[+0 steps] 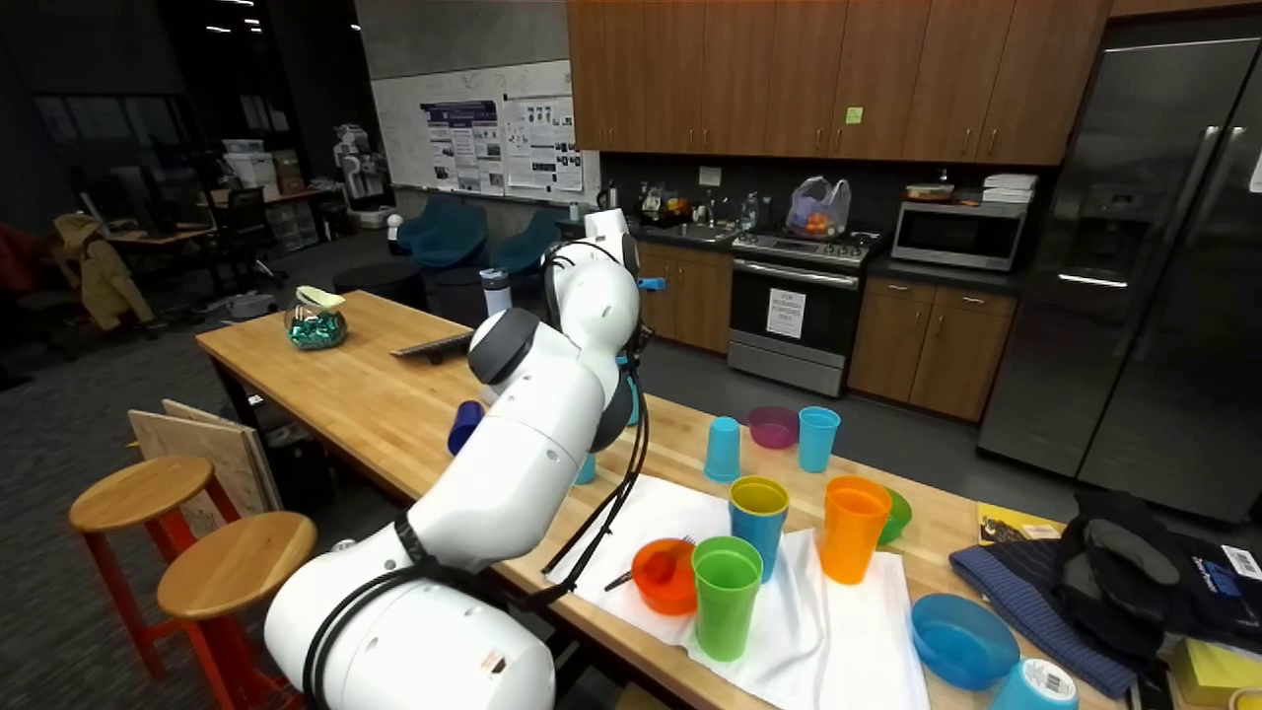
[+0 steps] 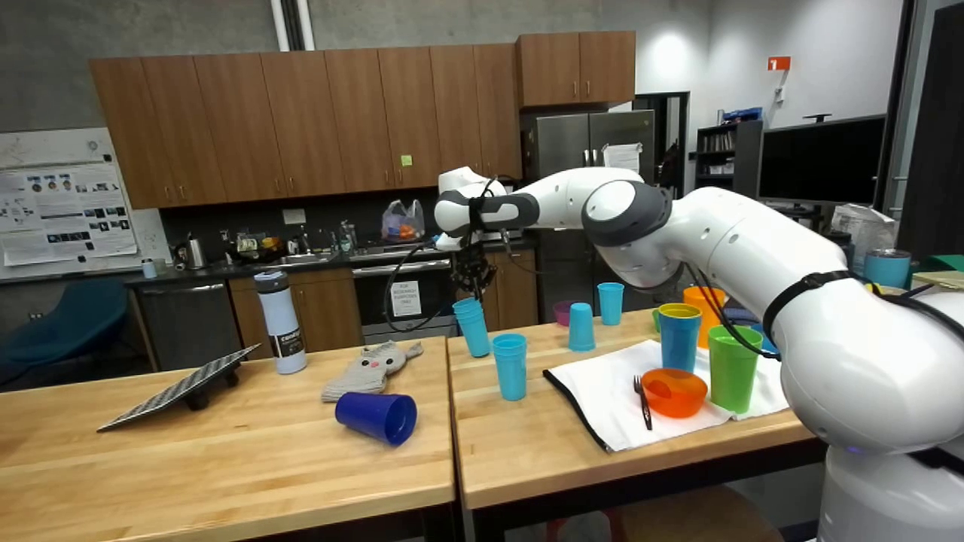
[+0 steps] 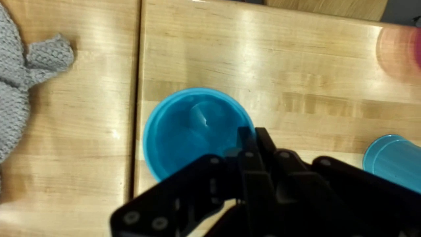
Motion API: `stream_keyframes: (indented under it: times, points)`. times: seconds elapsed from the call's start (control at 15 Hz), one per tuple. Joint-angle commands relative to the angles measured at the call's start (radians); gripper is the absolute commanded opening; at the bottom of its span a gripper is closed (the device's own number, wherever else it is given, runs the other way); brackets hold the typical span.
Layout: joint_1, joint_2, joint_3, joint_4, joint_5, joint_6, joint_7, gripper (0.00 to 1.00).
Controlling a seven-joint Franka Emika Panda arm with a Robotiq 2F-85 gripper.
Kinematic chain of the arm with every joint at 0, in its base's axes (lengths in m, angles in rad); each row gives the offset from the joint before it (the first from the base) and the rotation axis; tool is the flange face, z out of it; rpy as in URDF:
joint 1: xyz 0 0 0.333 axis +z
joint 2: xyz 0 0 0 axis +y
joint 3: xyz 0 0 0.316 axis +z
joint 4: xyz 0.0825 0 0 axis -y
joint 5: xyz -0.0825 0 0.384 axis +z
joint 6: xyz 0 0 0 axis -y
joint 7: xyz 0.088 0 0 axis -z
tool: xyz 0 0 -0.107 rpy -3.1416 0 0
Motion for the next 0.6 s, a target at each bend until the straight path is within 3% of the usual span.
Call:
stream_keyframes:
  times: [0.0,0.27,0.53]
  points:
    - [-0.021,-0.028,-0.01,-0.026,-0.008,-0.036,0.001,0.02]
    - [-0.071,-0.046,0.006,-0.085,0.006,-0.013,0.037,0.02]
    - [-0.143,-0.111,0.018,-0.233,0.0,0.014,0.104,0.02]
